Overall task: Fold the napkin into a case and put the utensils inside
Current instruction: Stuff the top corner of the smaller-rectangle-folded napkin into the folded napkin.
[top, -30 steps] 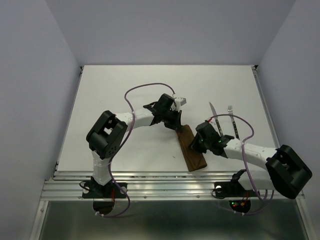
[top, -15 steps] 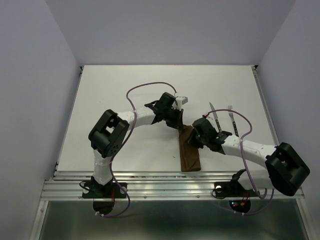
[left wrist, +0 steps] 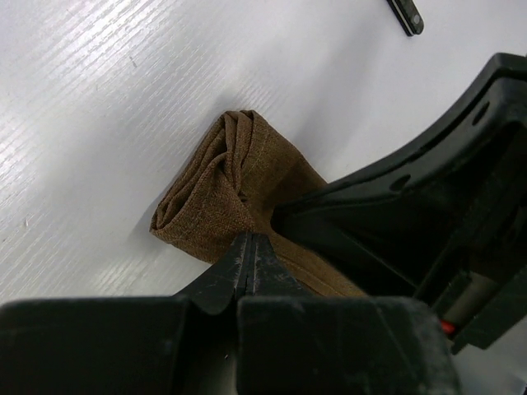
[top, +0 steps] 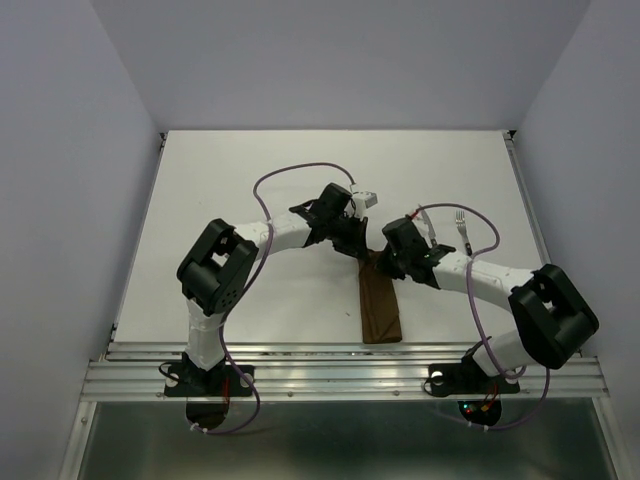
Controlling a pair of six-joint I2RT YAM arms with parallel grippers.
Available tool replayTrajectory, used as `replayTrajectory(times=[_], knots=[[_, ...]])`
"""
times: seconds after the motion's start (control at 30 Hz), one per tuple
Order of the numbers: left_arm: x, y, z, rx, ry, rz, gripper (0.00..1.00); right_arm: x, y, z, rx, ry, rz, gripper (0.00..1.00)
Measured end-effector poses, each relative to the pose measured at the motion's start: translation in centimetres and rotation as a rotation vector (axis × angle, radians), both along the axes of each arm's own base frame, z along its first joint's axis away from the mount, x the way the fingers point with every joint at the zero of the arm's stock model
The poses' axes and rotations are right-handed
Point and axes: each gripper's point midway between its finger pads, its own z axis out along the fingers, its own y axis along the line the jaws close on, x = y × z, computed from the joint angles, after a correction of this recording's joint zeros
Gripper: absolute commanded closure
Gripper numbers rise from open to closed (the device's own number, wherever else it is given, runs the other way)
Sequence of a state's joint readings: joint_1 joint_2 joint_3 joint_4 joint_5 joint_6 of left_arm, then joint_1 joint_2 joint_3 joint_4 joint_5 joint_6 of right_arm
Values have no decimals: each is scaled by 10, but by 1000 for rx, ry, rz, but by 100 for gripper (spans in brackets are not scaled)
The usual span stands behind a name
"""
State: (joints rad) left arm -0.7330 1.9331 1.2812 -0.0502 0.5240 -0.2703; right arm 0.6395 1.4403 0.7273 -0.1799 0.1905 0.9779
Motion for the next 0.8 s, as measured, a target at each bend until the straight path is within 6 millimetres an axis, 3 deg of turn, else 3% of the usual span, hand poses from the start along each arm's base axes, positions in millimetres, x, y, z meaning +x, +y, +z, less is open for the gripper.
replayTrajectory(times=[0.27, 0.8], knots=[[5, -6, 8, -19, -13, -6, 100, 14, 2, 0, 35, -26, 11, 99], [5, -8, 3, -15, 0, -21, 100, 25, 7, -2, 44, -38, 22, 99]])
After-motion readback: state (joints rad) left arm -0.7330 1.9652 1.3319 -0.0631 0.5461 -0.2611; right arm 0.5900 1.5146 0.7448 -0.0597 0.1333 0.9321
